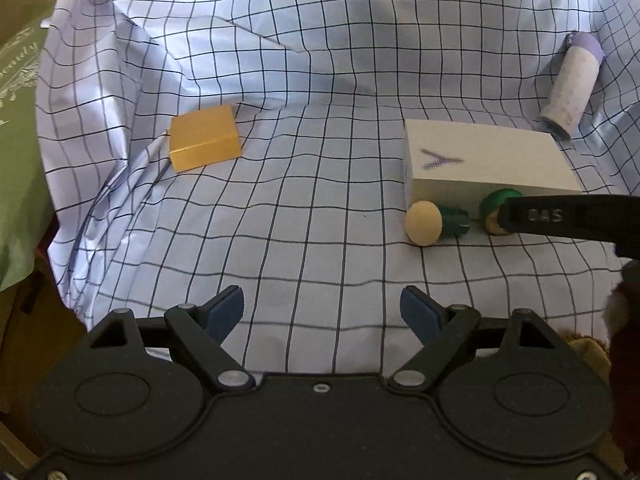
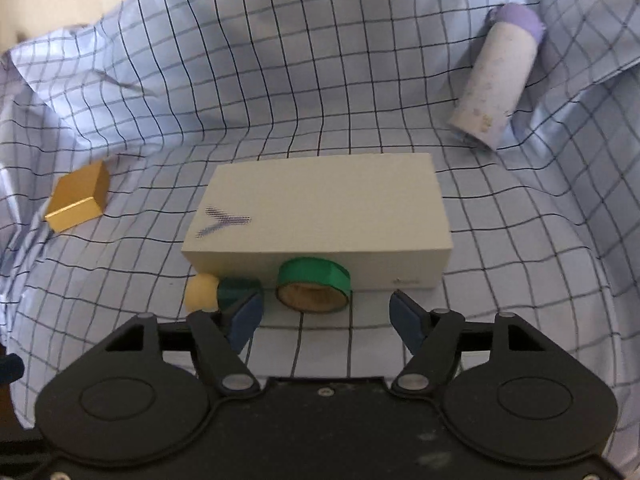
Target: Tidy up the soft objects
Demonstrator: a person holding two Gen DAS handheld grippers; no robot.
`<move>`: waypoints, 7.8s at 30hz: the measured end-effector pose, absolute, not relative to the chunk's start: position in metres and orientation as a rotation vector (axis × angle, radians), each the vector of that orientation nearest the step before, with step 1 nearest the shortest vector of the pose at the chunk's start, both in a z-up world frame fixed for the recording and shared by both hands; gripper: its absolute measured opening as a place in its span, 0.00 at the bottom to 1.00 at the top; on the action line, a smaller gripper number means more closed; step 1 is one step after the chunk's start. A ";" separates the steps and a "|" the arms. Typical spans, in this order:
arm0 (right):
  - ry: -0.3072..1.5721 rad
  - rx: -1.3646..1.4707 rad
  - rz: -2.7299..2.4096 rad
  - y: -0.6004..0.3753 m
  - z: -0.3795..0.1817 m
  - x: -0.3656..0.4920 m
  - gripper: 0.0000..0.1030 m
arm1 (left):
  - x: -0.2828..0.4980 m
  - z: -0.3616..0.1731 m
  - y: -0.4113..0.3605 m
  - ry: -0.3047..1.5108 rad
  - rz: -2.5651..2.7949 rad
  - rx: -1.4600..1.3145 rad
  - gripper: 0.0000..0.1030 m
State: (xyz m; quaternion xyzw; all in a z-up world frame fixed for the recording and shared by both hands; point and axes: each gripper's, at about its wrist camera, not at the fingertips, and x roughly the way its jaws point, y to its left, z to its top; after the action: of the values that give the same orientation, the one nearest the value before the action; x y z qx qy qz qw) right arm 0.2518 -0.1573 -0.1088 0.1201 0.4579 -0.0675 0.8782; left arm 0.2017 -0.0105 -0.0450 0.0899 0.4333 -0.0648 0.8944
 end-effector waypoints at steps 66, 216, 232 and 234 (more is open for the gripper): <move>0.853 0.372 -0.189 -0.214 -0.056 0.167 0.47 | 0.252 -0.056 -0.076 0.919 -0.295 0.162 0.29; 0.940 0.161 -0.218 -0.180 -0.030 -0.041 1.00 | -0.003 -0.010 0.010 0.928 -0.086 0.050 0.96; 0.946 0.161 -0.210 -0.179 -0.031 -0.041 1.00 | -0.002 -0.012 0.009 0.939 -0.085 0.058 0.96; 0.946 0.161 -0.209 -0.179 -0.031 -0.041 1.00 | -0.002 -0.012 0.008 0.939 -0.086 0.058 0.96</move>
State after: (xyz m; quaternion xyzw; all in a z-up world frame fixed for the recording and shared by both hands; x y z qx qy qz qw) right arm -0.0405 -0.1789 -0.0307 0.0771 0.4543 -0.1003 0.8818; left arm -0.0024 0.0084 -0.0123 0.0282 0.4523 -0.0414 0.8905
